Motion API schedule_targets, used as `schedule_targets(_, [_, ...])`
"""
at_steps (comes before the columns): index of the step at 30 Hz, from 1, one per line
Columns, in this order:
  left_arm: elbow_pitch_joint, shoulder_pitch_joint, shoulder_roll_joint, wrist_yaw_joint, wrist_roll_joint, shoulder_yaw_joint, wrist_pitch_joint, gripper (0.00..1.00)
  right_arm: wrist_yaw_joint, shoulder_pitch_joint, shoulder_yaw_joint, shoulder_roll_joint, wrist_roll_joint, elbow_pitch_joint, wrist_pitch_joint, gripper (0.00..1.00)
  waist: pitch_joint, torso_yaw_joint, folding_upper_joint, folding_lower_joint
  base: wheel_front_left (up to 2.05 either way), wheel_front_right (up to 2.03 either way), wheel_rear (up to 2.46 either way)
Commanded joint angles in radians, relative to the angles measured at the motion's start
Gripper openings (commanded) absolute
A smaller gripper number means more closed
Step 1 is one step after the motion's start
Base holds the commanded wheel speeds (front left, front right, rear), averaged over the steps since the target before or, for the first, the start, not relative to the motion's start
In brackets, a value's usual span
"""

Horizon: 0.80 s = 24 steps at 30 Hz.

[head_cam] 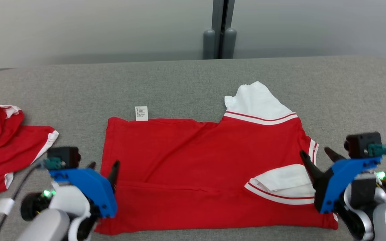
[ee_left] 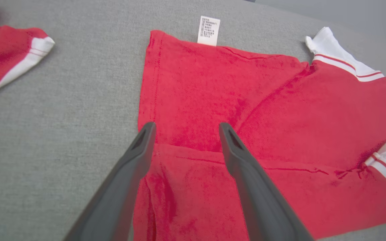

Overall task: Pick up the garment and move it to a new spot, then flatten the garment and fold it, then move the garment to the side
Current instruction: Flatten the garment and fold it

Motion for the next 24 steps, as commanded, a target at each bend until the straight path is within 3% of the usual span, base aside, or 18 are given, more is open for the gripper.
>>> schedule_targets(1, [0.019,-0.057,0.027,-0.010,0.006,0.013,0.022,1.00,0.000,-0.061,0.015,-0.013,0.000,0.014,0.017,1.00,0.014,-0.005,-0.0001,-0.0001,0.00,0.00,0.00])
schedule_targets(6, [0.090,-0.193,0.061,-0.048,-0.035,0.053,0.100,1.00,0.000,-0.239,0.050,-0.009,0.077,0.102,0.048,1.00,0.059,-0.039,-0.0001,-0.0001,0.00,0.00,0.00])
schedule_targets(9, [0.126,-0.284,0.064,-0.083,-0.114,0.104,0.162,1.00,0.000,-0.376,0.071,-0.006,0.114,0.185,0.058,1.00,0.114,-0.068,-0.0001,-0.0001,0.00,0.00,0.00])
schedule_targets(11, [0.157,-0.331,0.098,-0.096,-0.127,0.123,0.198,1.00,0.000,-0.455,0.094,-0.005,0.124,0.239,0.055,1.00,0.146,-0.086,-0.0001,-0.0001,0.00,0.00,0.00])
schedule_targets(18, [0.205,-0.468,0.132,-0.081,-0.138,0.114,0.333,1.00,0.000,-0.643,0.138,-0.024,0.135,0.373,0.008,1.00,0.239,-0.110,-0.0001,-0.0001,0.00,0.00,0.00])
schedule_targets(24, [0.187,-0.502,0.159,-0.080,-0.135,0.077,0.437,1.00,0.000,-0.714,0.157,-0.040,0.132,0.440,-0.036,1.00,0.286,-0.113,-0.0001,-0.0001,0.00,0.00,0.00])
